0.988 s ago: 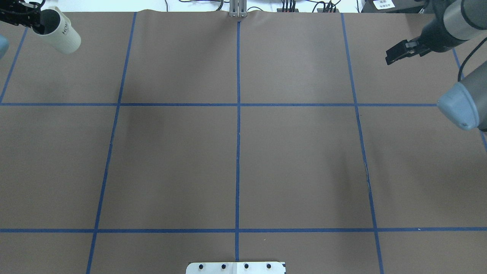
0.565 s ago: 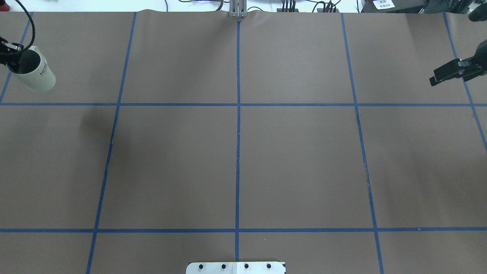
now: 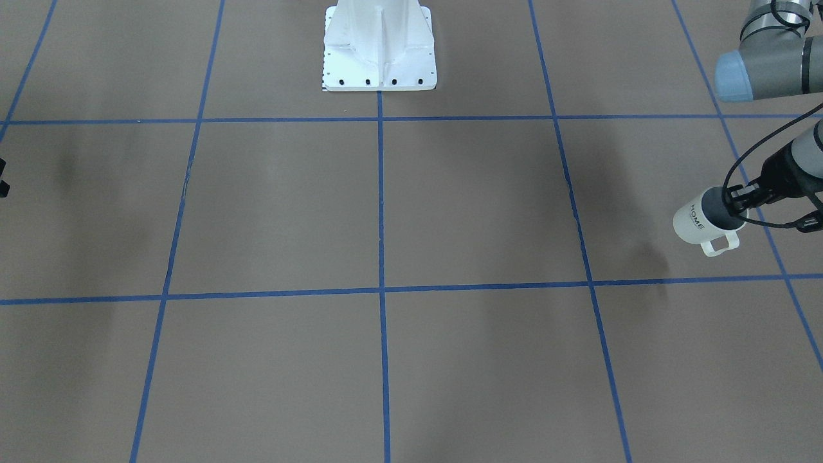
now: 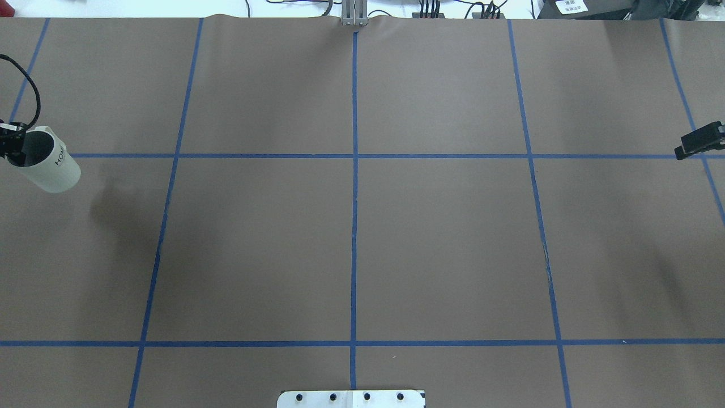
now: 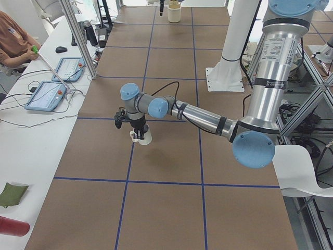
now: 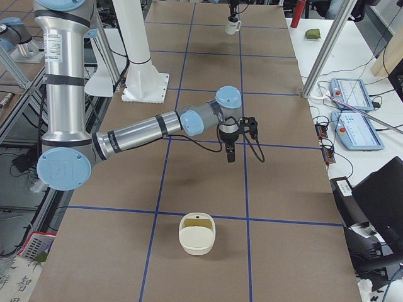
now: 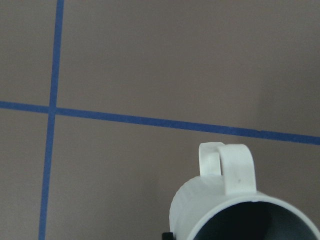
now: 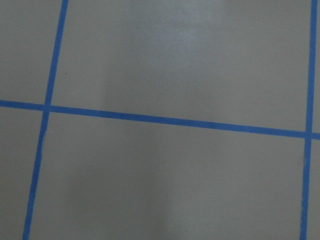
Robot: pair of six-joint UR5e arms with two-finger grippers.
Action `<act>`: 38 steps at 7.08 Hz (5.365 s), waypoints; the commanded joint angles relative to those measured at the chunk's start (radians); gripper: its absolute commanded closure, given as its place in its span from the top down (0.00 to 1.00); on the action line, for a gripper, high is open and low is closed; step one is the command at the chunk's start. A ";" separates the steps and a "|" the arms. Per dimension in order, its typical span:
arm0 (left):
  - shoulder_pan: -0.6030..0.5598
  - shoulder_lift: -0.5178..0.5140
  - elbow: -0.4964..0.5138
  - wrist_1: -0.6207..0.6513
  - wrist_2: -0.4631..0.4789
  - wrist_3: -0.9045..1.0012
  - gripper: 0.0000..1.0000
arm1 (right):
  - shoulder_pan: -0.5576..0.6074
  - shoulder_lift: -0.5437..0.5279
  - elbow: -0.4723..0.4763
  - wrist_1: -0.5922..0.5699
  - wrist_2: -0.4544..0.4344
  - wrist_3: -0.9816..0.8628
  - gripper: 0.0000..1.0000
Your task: Left arm hands cup to right arm to dump lemon
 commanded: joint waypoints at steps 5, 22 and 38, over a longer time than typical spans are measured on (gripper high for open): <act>0.085 0.114 0.000 -0.186 -0.012 -0.053 1.00 | 0.007 -0.030 -0.006 -0.001 0.052 -0.003 1.00; -0.375 0.138 0.043 -0.050 -0.078 0.632 1.00 | 0.346 -0.185 -0.089 -0.136 0.215 -0.457 1.00; -0.374 0.147 0.046 -0.028 -0.039 0.636 1.00 | 0.346 -0.174 -0.104 -0.133 0.132 -0.459 1.00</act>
